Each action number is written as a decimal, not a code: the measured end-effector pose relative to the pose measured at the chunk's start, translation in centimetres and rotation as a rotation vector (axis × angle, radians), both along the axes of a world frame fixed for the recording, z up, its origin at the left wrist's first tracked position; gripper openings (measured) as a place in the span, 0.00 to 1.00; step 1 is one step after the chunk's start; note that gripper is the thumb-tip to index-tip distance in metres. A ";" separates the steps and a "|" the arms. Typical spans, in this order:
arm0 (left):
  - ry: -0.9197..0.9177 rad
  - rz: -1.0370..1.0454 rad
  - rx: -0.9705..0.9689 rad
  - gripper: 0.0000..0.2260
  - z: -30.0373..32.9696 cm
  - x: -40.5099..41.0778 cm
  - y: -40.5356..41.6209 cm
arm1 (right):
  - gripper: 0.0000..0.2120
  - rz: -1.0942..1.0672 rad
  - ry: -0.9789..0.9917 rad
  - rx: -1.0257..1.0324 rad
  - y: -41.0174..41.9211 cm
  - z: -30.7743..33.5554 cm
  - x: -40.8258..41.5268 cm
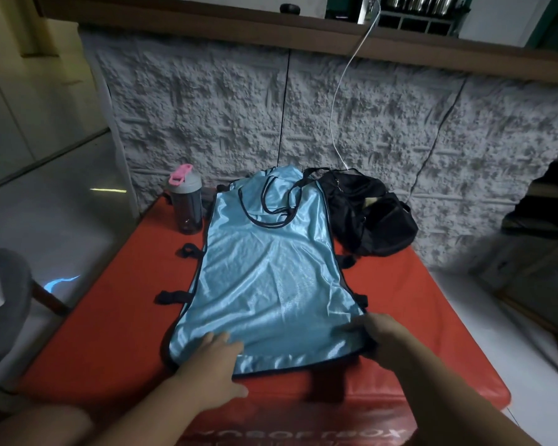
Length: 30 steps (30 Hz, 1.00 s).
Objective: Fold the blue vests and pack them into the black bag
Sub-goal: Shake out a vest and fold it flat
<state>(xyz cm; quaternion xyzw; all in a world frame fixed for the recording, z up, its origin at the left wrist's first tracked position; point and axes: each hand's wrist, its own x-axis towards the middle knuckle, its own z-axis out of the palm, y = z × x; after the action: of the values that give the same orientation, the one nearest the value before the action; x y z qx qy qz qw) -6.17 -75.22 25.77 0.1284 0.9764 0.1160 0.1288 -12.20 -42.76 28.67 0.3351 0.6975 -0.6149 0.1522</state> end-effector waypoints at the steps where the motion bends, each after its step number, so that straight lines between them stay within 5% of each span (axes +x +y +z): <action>1: 0.002 -0.005 0.002 0.33 -0.1 0.0 -0.1 | 0.17 -0.008 -0.023 0.043 0.5 -0.3 0.1; 6: -0.007 0.014 0.067 0.31 -0.5 -0.3 -1.4 | 0.07 0.006 -0.014 0.281 1.8 -1.3 0.6; 12: 0.114 0.053 0.056 0.02 -0.5 -0.8 -3.0 | 0.12 0.124 -0.027 0.418 3.0 -2.5 1.0; 16: 0.177 0.085 0.081 0.06 -1.4 -1.0 -3.5 | 0.15 0.343 0.005 0.744 3.7 -2.3 0.7; 21: 0.205 0.204 0.214 0.06 -0.6 -1.2 -3.2 | 0.12 0.738 0.469 1.029 1.7 -0.8 2.3; 26: 0.254 0.201 0.192 0.05 0.1 -2.2 -3.2 | 0.44 1.236 0.419 1.146 -2.6 -1.4 5.1; 30: 0.291 0.162 0.181 0.08 0.5 -2.5 -2.8 | 0.41 1.108 0.329 1.348 -4.9 -3.4 5.2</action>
<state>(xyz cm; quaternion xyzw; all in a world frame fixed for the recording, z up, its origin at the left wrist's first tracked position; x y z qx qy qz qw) -8.66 -77.99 26.25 0.0760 0.9775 0.1937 -0.0358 -7.03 -47.62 25.22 -0.1248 0.9863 0.0480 0.0962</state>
